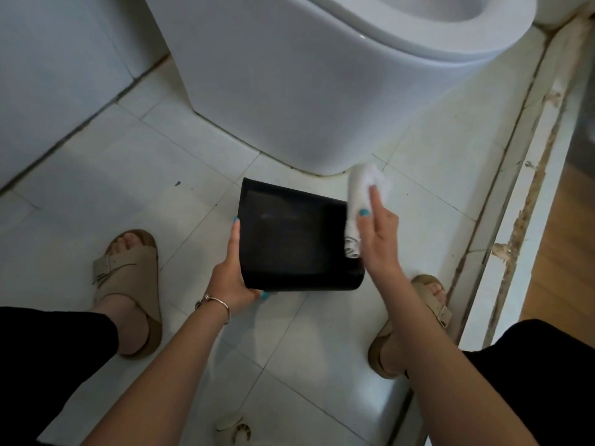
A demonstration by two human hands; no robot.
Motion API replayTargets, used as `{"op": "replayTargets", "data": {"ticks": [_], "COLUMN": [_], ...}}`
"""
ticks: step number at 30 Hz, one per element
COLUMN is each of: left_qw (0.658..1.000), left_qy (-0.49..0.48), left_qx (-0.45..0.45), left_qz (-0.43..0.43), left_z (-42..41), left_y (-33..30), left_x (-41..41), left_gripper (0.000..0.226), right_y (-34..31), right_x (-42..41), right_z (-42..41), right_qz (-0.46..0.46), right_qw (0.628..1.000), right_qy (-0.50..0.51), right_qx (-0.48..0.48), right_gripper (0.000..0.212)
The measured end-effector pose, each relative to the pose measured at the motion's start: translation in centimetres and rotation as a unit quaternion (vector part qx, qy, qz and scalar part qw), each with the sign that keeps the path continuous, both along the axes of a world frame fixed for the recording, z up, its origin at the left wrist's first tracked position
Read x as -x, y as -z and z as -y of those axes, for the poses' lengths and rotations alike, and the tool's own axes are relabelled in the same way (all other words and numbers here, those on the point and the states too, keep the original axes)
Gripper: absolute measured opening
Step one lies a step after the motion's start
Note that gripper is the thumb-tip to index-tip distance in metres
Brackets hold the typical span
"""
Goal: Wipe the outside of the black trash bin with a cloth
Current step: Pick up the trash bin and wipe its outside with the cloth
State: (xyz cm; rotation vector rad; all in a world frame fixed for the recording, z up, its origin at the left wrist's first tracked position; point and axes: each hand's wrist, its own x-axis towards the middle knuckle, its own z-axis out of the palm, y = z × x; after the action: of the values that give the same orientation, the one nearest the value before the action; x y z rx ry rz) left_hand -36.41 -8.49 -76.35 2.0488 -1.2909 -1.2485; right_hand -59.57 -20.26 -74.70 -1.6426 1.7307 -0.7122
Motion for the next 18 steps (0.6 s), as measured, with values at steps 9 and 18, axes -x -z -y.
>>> {"op": "replayTargets", "data": {"ticks": [9,18], "left_qw": [1.0,1.0], "left_qy": [-0.009,0.008], "left_qx": [-0.001,0.001], "left_qz": [0.003,-0.022], "left_z": [0.0,0.9], "left_y": [0.7,-0.2], "left_x": [-0.2,-0.4], "left_gripper": [0.135,0.131], "right_y": [1.3,0.5], "right_x": [-6.8,-1.2], "right_z": [-2.1,-3.7], "right_qz": [-0.256,-0.281], "right_qw": [0.966,0.958], "right_qy": [-0.025,-0.03], "right_qx": [-0.025,-0.044], "right_gripper": [0.058,0.055]}}
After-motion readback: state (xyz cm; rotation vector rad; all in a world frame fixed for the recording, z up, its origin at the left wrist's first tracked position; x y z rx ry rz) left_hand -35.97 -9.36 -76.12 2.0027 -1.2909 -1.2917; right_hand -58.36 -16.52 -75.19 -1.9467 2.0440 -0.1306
